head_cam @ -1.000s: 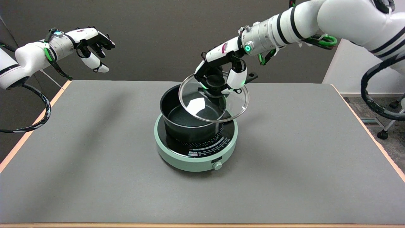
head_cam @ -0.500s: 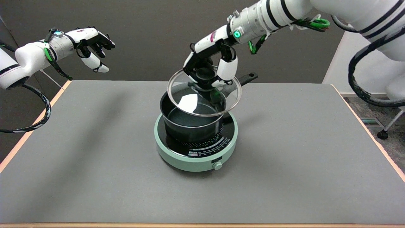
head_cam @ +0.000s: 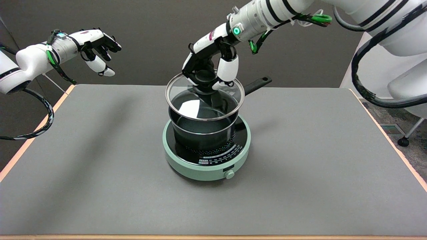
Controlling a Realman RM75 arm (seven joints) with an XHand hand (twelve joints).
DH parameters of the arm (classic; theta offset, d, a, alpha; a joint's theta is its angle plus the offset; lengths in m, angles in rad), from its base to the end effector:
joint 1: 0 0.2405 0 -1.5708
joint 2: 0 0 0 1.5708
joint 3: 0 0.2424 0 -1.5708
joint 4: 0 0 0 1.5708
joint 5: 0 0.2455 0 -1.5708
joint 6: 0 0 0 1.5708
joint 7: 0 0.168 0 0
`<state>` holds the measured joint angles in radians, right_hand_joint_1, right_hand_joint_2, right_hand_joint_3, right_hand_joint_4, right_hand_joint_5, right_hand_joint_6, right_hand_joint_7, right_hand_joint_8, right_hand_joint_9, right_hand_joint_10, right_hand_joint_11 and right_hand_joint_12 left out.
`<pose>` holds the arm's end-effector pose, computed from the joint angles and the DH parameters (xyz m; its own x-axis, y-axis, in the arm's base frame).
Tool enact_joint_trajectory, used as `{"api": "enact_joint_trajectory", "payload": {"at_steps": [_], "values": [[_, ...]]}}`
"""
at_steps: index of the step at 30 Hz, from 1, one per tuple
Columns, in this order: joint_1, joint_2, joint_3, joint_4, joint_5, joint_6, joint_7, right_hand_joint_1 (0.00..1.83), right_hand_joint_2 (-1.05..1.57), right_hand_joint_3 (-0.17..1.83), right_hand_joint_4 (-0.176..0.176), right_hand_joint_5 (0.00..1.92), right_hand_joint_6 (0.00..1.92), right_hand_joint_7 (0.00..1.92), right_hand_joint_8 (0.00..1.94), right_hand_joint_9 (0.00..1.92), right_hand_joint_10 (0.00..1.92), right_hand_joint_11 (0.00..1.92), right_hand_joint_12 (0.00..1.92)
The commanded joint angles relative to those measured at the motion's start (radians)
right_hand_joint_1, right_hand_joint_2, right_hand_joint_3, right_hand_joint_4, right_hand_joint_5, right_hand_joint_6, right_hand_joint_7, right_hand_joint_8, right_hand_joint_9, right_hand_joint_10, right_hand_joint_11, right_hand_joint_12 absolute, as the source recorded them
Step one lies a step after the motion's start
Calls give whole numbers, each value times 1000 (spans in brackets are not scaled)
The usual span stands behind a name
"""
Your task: Place the pot lid onto the pot.
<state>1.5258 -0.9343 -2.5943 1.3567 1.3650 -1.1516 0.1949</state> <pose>0.0066 -0.4727 0.1735 0.7863 -0.5736 -0.2296 -0.1153 -0.5012 0.8576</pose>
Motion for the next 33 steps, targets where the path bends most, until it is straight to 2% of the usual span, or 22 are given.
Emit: {"api": "enact_joint_trajectory", "payload": {"at_steps": [1,20,33], "values": [[-27,-72,1,-126,20,1,-25,1272,1032,711,116,370,1504,585,1847,343,1921,-1,1921],[-48,-109,1,-214,9,47,-61,1277,1015,731,123,373,1520,598,1838,395,1921,-1,1921],[-86,-100,1,-203,-18,25,-52,1277,1013,740,125,369,1527,596,1846,396,1921,-1,1921]]}}
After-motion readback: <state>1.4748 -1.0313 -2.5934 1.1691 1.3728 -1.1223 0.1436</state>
